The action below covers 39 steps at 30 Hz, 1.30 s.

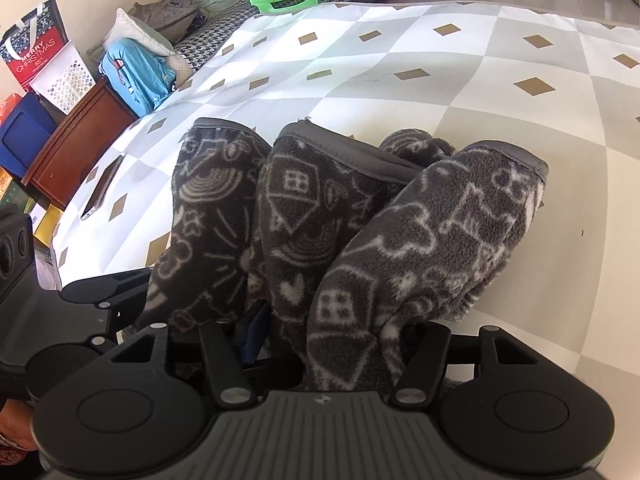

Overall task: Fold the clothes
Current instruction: 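Lift the gripped jacket bundle up off the bed with both grippers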

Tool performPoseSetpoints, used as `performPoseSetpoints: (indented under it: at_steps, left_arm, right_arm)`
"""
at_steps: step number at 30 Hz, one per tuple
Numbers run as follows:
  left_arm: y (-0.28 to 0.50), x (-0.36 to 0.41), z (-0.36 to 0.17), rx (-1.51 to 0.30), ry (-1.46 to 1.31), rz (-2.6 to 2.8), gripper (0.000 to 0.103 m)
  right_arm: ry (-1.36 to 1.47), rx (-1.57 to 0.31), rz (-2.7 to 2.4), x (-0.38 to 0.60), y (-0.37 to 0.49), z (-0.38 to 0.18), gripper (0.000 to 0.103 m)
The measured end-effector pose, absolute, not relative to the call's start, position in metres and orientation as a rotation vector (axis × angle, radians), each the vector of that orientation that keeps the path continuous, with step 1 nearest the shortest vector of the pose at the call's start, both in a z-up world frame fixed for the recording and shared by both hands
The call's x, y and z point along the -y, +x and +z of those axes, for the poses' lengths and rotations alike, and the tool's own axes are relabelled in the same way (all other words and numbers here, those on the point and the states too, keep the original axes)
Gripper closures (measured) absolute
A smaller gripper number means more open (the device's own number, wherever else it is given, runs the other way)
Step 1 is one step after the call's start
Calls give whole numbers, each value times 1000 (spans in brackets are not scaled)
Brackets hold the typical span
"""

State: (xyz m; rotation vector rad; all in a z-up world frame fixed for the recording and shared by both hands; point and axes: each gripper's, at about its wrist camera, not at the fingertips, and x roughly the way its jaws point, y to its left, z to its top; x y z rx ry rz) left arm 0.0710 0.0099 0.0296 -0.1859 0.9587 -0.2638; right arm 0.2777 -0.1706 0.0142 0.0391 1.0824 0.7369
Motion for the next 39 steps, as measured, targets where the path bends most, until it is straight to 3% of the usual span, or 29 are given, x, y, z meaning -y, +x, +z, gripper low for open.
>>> performPoseSetpoints:
  at_steps: [4,6,13,16,18,21,25,39]
  left_arm:
    - [72,-11,22,-978,-185,-248,5]
    - [72,-13,17,-992,-181,-245,0]
    - [73,-23,8,-998,-192,-274,0]
    - [70,-18,7,-964,-164,-269,1]
    - [68,-14,10,-943,-148,-257,6]
    - [69,-14,17,-926,-163,-237,15]
    - [70,-16,25,-915,-190,-220,21]
    - [71,-23,50,-840,-240,-200,25]
  right_arm:
    - [51,-1122,699,170,281,7,38]
    - [55,-1143,692,171,283,3,28]
    - [33,-1136,730,169,282,-4,15]
    - [-9,-1112,727,162,279,-3,23]
    - [-6,-1094,732,161,279,0,40]
    - [-8,-1044,739,163,279,10,57]
    - [9,-1025,728,164,279,16,59]
    - [32,-937,729,164,273,45,60]
